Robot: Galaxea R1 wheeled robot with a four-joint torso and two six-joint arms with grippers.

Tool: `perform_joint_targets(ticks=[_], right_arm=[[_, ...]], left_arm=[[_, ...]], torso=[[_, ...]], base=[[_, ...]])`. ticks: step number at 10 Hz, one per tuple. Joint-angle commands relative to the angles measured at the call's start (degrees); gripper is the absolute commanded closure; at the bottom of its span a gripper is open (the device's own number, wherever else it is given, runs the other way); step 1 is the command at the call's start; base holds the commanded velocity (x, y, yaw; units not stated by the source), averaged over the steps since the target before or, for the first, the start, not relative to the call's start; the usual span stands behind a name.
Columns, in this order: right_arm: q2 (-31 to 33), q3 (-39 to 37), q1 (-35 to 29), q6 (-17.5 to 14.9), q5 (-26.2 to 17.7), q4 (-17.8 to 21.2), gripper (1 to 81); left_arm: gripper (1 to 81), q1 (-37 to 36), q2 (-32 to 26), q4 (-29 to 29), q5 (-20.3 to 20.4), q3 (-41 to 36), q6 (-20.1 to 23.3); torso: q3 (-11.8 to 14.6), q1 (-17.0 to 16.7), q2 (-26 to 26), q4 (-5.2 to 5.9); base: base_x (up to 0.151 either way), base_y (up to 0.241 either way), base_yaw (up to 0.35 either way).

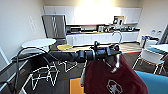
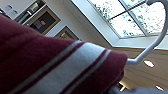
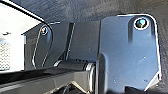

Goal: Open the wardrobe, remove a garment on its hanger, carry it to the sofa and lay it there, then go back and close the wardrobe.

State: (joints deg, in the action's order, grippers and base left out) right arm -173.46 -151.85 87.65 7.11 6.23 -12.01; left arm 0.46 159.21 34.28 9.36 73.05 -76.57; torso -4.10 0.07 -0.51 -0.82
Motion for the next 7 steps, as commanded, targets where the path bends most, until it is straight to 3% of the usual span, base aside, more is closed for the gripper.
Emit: perform_joint_targets(ticks=[1, 7], right_arm=[[-0.33, 0.33, -2.43, 0.1, -2.63, 0.67, 1.0], [-0.33, 0.25, -2.44, 0.1, -2.63, 0.67, 1.0]], left_arm=[[81.1, -10.79, -0.02, 1.14, 4.17, -0.97, 1.6], [81.1, -10.87, -0.2, 1.23, 4.08, -1.24, 1.69]], torso=[[0.0, 0.0, 0.0, 0.0], [0.0, 0.0, 0.0, 0.0]], base=[[0.0, 0.0, -0.21], [0.0, 0.0, -0.211]])
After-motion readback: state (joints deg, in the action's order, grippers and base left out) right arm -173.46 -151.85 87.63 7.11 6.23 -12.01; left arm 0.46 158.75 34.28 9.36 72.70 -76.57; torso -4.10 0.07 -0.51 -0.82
